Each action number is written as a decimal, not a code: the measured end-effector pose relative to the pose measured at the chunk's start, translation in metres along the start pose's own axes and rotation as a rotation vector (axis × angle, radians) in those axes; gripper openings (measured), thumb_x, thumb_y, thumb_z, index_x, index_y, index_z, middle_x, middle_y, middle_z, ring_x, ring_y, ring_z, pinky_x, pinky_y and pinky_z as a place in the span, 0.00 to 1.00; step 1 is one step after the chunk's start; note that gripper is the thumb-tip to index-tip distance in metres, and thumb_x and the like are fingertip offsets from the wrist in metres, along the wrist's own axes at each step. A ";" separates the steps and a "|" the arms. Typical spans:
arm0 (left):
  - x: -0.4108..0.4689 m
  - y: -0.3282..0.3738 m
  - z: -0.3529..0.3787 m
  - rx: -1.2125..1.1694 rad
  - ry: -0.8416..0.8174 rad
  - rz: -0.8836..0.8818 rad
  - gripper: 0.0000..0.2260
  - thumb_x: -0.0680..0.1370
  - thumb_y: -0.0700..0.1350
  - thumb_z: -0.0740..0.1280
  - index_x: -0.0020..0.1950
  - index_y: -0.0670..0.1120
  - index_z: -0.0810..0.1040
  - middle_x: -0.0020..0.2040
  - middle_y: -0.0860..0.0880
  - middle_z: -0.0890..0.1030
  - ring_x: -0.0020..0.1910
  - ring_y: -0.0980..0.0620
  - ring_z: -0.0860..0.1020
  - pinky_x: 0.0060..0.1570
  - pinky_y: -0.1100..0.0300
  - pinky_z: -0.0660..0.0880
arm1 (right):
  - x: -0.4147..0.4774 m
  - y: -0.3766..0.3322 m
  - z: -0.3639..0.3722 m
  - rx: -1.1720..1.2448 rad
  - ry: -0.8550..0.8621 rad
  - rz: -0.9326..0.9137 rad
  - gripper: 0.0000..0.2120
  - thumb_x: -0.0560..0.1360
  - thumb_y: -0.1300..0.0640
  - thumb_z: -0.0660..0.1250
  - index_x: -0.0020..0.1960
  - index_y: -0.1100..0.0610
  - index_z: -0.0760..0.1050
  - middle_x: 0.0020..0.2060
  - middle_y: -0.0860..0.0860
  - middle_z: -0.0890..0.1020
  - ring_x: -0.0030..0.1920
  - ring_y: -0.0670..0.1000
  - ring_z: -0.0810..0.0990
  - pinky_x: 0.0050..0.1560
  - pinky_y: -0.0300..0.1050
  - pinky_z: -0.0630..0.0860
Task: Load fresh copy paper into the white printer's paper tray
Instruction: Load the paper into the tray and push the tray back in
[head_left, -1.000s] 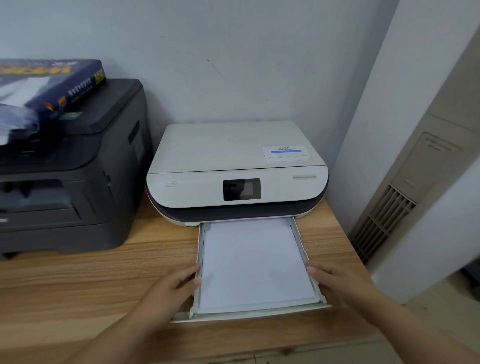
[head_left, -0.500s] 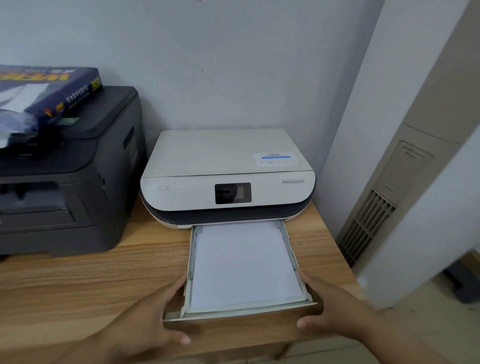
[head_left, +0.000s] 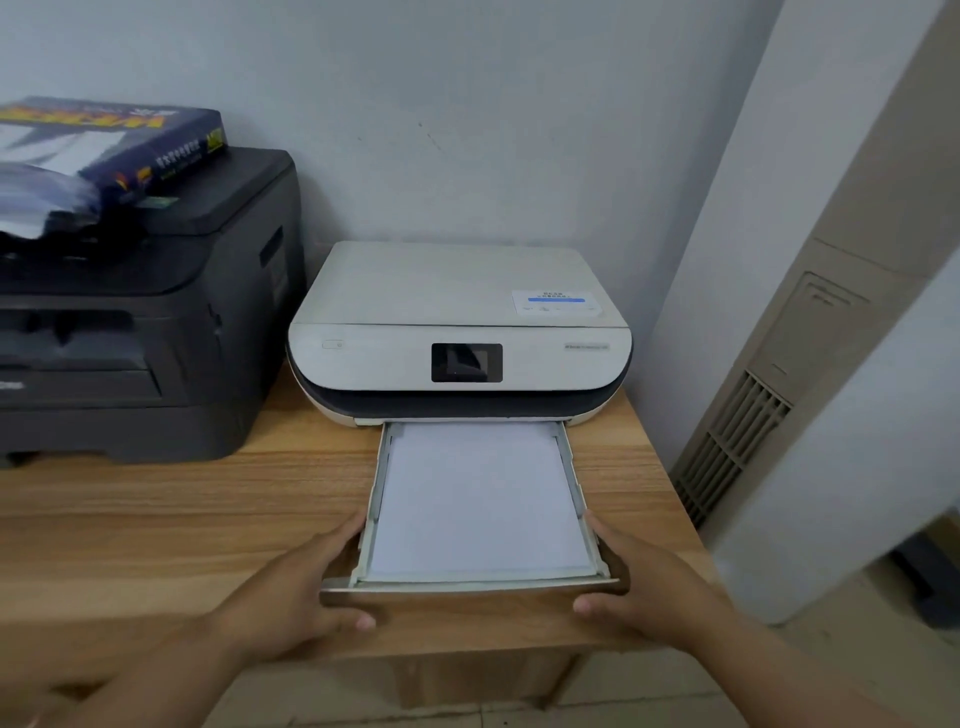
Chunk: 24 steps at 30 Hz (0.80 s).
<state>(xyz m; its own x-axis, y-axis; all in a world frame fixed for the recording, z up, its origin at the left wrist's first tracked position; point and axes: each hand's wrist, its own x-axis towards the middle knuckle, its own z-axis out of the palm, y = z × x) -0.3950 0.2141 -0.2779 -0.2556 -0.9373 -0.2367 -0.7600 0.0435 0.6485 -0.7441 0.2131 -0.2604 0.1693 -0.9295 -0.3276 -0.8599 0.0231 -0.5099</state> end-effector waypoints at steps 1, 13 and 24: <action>0.000 0.000 0.002 0.008 0.016 -0.003 0.55 0.54 0.69 0.71 0.75 0.59 0.49 0.74 0.61 0.58 0.70 0.63 0.58 0.67 0.69 0.58 | 0.000 0.001 0.000 -0.017 -0.003 -0.001 0.47 0.66 0.39 0.71 0.76 0.45 0.47 0.74 0.42 0.60 0.72 0.44 0.61 0.67 0.36 0.59; 0.003 -0.003 0.008 0.033 0.143 0.001 0.40 0.69 0.52 0.73 0.75 0.56 0.52 0.65 0.68 0.60 0.66 0.68 0.58 0.63 0.70 0.57 | 0.008 0.010 0.004 -0.013 0.065 -0.020 0.45 0.67 0.41 0.71 0.75 0.45 0.49 0.73 0.42 0.62 0.72 0.45 0.62 0.68 0.39 0.61; 0.009 -0.003 0.011 0.004 0.268 -0.036 0.42 0.68 0.55 0.72 0.76 0.53 0.52 0.65 0.68 0.62 0.71 0.61 0.61 0.67 0.62 0.60 | 0.016 0.010 0.004 0.080 0.156 0.005 0.45 0.68 0.42 0.71 0.75 0.48 0.49 0.72 0.42 0.64 0.71 0.45 0.64 0.66 0.39 0.62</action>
<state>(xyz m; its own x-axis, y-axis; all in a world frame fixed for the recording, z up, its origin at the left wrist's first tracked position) -0.4017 0.2091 -0.2902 -0.0614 -0.9964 -0.0593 -0.7682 0.0092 0.6402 -0.7477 0.1996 -0.2739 0.0826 -0.9751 -0.2057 -0.8184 0.0514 -0.5723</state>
